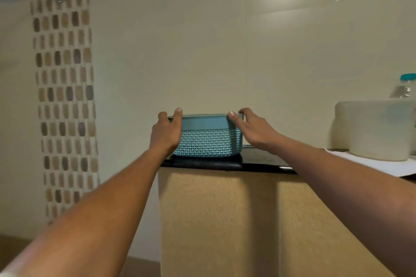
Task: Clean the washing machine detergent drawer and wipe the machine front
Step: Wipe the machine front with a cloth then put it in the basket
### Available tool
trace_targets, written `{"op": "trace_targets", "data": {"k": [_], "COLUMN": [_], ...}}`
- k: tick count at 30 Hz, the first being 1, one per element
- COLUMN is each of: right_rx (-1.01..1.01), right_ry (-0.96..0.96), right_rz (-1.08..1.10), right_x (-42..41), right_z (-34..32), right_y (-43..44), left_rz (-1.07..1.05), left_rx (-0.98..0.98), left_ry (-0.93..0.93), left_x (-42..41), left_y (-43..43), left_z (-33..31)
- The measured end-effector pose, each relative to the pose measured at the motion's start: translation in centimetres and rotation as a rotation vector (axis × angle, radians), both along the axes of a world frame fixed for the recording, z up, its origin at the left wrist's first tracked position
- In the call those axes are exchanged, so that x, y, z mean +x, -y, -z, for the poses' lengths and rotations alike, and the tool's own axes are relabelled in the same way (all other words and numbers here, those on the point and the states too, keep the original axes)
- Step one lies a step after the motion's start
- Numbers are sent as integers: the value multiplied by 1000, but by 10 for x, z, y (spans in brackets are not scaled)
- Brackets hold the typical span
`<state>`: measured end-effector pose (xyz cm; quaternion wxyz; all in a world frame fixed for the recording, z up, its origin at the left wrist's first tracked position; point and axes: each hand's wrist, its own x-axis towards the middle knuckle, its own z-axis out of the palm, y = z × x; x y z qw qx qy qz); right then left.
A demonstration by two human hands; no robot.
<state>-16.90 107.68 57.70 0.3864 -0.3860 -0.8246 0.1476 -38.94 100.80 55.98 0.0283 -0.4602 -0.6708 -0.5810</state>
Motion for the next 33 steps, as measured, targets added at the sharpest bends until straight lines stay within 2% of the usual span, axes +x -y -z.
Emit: {"op": "trace_targets", "data": {"k": [8, 15, 23, 27, 33], "right_rx": [65, 23, -108, -262, -510], "right_ry": [-46, -8, 43, 81, 192], "right_rz": [-132, -424, -844, -1071, -1213], "right_x": [6, 12, 15, 16, -12], "right_z": [-1, 43, 132, 174, 242], "right_y": [78, 201, 374, 476, 593], "left_rz": [-168, -436, -805, -962, -1085], "left_rx": [91, 41, 6, -5, -14], "left_ry": [-45, 9, 114, 208, 346], "left_x": [29, 67, 133, 160, 199], "left_y": [122, 298, 525, 638, 777], "left_z": [-5, 36, 126, 163, 213]}}
